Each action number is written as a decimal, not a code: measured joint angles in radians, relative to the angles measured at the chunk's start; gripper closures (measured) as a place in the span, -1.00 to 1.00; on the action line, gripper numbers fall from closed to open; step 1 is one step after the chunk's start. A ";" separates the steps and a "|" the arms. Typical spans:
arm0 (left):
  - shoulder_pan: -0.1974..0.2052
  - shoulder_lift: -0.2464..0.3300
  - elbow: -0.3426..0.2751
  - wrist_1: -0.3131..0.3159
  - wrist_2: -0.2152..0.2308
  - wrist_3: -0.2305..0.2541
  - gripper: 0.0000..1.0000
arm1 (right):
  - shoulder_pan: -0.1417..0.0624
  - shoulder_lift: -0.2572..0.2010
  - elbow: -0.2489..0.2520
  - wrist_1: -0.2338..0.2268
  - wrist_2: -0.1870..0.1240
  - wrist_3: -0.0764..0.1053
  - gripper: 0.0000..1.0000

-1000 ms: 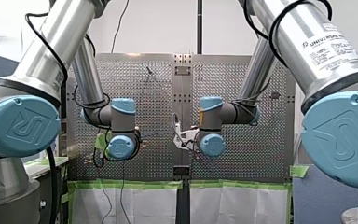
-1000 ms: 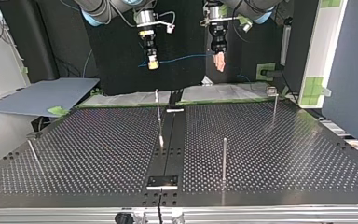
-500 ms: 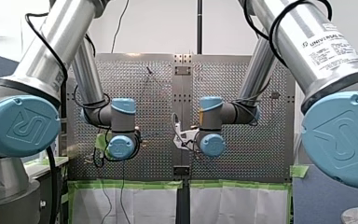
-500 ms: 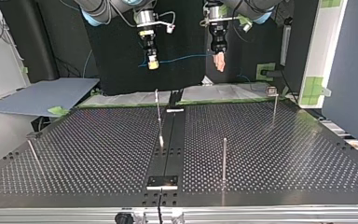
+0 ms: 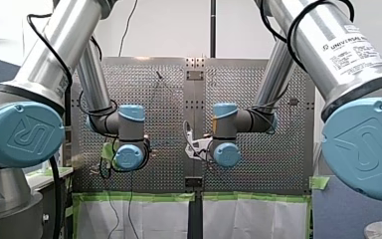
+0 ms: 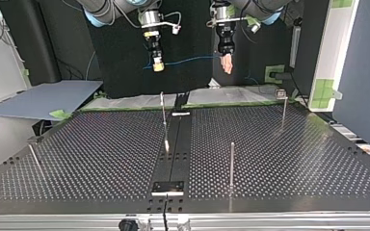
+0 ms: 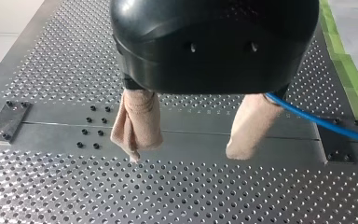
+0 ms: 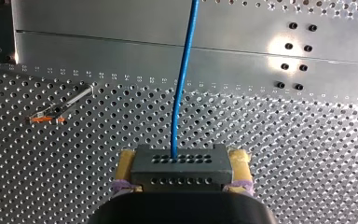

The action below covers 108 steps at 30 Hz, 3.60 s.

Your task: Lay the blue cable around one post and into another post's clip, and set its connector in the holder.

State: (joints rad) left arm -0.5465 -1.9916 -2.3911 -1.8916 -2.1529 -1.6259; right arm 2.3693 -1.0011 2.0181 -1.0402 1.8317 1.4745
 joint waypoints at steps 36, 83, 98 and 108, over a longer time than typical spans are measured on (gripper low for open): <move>0.000 0.000 0.000 0.000 0.000 0.000 -1.00 | 0.000 0.000 0.000 0.000 0.000 0.000 0.68; 0.000 0.000 0.000 0.000 0.000 0.000 -1.00 | 0.000 0.000 0.000 0.000 0.000 0.000 0.68; 0.000 0.000 0.000 0.000 0.000 0.000 -1.00 | 0.000 0.000 0.000 0.000 0.000 0.000 0.68; 0.000 0.000 0.000 0.000 0.000 0.000 -1.00 | 0.000 0.000 0.000 0.000 0.000 0.000 0.98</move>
State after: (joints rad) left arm -0.5464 -1.9916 -2.3911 -1.8916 -2.1529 -1.6260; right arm 2.3693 -1.0011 2.0181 -1.0400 1.8317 1.4745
